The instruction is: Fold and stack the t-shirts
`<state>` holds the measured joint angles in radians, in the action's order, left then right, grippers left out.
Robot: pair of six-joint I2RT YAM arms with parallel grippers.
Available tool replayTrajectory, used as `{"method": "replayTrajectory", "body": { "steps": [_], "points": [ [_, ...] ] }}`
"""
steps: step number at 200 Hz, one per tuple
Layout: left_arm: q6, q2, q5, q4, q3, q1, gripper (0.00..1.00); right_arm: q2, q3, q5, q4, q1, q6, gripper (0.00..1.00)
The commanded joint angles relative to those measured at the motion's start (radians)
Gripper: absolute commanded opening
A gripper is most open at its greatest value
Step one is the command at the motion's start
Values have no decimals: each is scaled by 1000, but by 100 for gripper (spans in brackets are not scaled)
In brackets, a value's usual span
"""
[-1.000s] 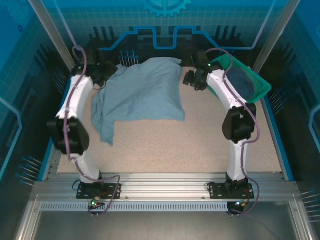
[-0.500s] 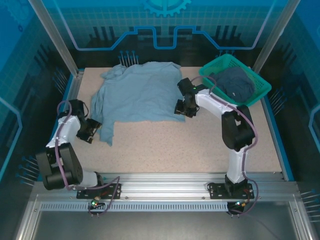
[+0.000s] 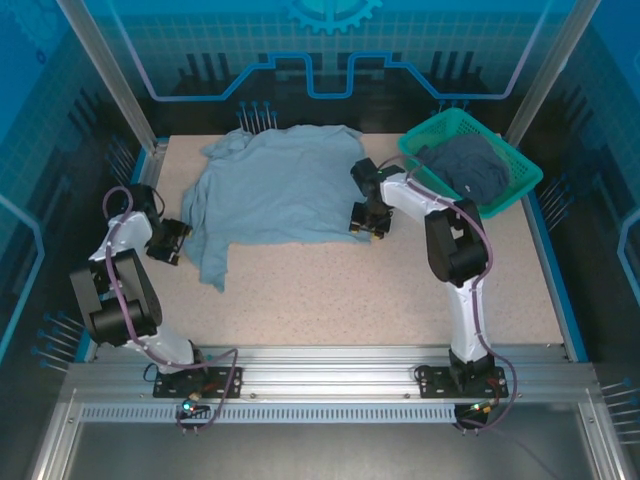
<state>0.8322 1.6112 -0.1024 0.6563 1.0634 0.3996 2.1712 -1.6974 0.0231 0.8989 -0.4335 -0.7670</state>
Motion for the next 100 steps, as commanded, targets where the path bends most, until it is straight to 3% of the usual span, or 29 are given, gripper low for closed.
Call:
{"method": "replayTrajectory", "body": {
  "steps": [1, 18, 70, 100],
  "points": [
    [-16, 22, -3, 2, 11, 10, 58, -54, 48, 37, 51, -11, -35, 41],
    [-25, 42, -7, -11, 10, 10, 56, -39, 49, 38, 43, -5, -30, 38],
    [-27, 86, -14, -31, 32, 7, 50, -28, 19, 73, 42, 15, -20, 0],
    [-31, 105, 0, -30, 43, 8, 48, -74, 40, 99, 45, 25, -10, 0]
  ]
}}
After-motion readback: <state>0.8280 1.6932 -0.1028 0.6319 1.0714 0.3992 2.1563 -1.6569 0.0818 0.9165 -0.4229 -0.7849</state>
